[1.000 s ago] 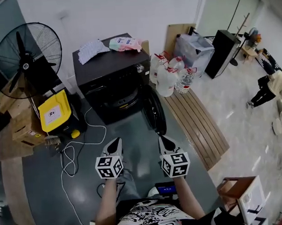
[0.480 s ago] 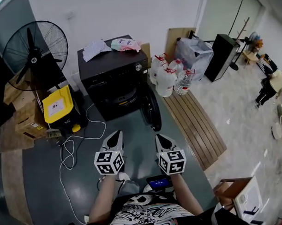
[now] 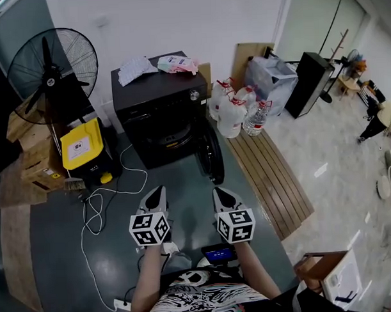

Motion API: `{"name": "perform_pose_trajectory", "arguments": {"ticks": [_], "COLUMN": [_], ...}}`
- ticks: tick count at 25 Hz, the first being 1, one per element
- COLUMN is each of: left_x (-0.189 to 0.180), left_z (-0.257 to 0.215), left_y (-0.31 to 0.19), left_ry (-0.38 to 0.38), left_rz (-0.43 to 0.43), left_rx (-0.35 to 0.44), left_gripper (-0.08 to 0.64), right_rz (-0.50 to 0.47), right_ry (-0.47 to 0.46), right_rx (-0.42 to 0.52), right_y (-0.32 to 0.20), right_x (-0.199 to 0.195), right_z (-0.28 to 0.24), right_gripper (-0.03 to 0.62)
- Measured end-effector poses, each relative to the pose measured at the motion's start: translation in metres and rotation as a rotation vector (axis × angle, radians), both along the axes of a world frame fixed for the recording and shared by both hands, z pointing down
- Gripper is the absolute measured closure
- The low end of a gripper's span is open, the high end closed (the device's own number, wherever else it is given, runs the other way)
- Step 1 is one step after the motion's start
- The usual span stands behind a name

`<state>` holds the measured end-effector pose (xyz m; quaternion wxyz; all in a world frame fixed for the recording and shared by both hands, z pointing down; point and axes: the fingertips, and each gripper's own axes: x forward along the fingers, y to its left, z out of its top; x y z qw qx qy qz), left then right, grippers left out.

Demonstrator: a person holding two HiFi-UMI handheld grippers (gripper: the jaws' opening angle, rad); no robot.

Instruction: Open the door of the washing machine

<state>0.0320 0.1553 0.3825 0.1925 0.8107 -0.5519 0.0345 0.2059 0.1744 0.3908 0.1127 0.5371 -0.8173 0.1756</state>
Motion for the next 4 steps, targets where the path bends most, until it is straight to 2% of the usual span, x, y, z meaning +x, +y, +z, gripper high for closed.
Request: {"name": "perform_pose_trajectory", "arguments": {"ticks": [4], "left_x": [-0.0052], "left_z": [0.0], "left_y": [-0.0032], "left_ry": [0.007], "left_rz": [-0.011], "left_rx": [-0.007], "left_gripper": [0.56], "right_rz": [0.004], "right_ry": [-0.002], "right_rx": [-0.003], "right_y": [-0.0052], "right_x": [0.0011], "right_z": [-0.002], "right_gripper": [0.591]}}
